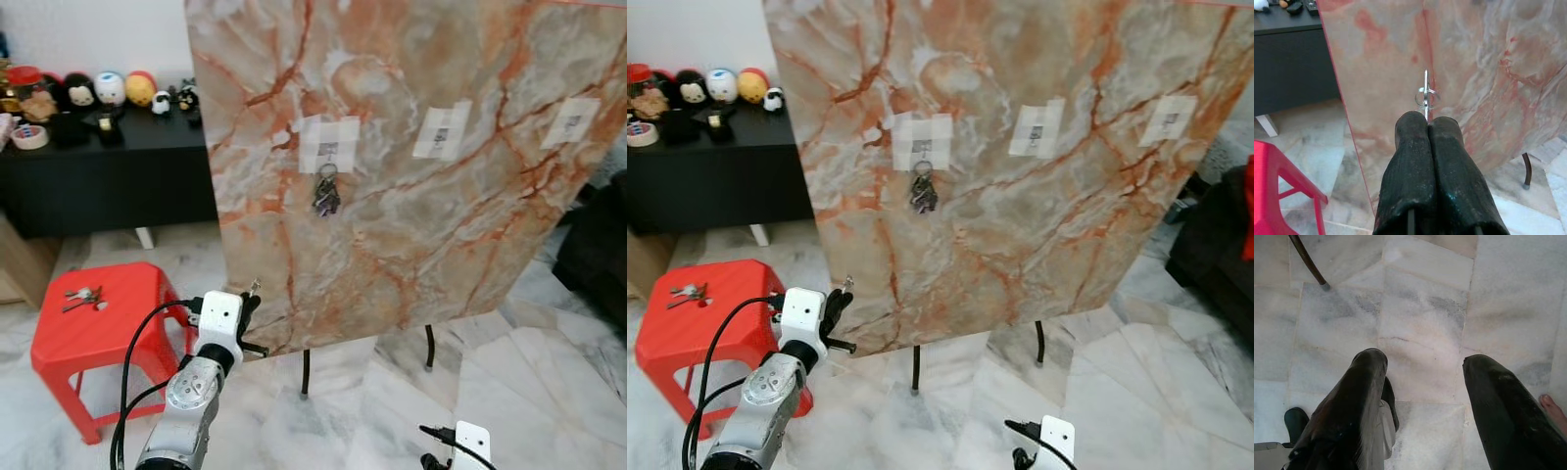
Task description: Hang keys on a hook
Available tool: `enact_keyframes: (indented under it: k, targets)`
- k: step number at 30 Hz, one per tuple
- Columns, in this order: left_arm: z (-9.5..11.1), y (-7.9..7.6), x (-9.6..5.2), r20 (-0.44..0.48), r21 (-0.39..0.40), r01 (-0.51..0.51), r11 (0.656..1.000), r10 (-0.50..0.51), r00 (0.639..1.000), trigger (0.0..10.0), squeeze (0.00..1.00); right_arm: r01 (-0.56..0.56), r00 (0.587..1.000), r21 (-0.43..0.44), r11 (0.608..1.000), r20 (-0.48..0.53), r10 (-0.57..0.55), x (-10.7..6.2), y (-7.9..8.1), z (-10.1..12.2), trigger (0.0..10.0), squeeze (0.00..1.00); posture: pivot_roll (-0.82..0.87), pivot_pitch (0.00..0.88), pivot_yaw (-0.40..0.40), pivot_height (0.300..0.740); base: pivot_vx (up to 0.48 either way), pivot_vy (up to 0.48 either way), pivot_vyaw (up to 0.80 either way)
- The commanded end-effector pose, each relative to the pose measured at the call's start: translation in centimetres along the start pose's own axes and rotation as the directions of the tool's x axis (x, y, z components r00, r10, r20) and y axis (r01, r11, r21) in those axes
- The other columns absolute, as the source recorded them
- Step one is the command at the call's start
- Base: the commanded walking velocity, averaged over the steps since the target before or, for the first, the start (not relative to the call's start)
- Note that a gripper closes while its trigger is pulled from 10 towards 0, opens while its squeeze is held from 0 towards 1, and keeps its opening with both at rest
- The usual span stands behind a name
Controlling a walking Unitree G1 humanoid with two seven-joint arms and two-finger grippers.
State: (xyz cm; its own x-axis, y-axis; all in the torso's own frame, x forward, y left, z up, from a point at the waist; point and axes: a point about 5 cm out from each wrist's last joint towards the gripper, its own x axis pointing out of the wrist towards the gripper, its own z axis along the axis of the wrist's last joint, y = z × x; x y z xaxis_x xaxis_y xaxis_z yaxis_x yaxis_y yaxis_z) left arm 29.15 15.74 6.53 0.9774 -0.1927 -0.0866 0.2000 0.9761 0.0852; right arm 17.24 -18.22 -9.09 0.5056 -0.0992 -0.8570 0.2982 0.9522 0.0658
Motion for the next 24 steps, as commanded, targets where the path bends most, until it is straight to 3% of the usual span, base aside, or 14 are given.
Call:
enact_keyframes:
  k: [1,5,10,20,24]
  targets:
    - [0.46,-0.36,0.14,0.024,0.009,0.014,1.000,-0.014,1.000,10.0,0.00,0.017,1.000,0.017,1.000,-0.004,-0.017,-0.03,-0.52,-0.08,10.0,0.00,0.02,0.000,-0.111,0.737,0.000,-0.405,0.00]
    - [0.45,-0.31,0.12,0.023,0.011,0.009,1.000,-0.010,1.000,10.0,0.00,0.011,1.000,0.084,0.996,0.000,-0.011,-0.04,-0.46,-0.18,10.0,0.00,0.02,0.000,-0.109,0.737,0.000,-0.405,-0.60]
    - [0.55,-0.32,0.20,0.026,0.012,0.012,1.000,-0.012,1.000,10.0,0.00,0.015,1.000,0.030,0.999,-0.009,-0.015,-0.02,-0.48,-0.14,10.0,0.00,0.02,0.000,-0.109,0.737,0.000,-0.405,-0.80]
    - [0.55,-0.35,0.22,0.023,0.012,0.008,1.000,-0.008,1.000,10.0,0.00,0.014,1.000,0.021,1.000,-0.003,-0.014,-0.02,-0.48,-0.05,10.0,0.00,0.02,0.000,-0.111,0.737,0.000,-0.356,0.00]
    - [0.98,-0.46,0.35,0.034,0.031,0.017,0.999,-0.018,0.999,10.0,0.00,0.014,1.000,0.018,1.000,-0.003,-0.014,-0.02,-0.31,-0.08,10.0,0.00,0.02,0.000,-0.109,0.737,0.000,0.000,0.00]
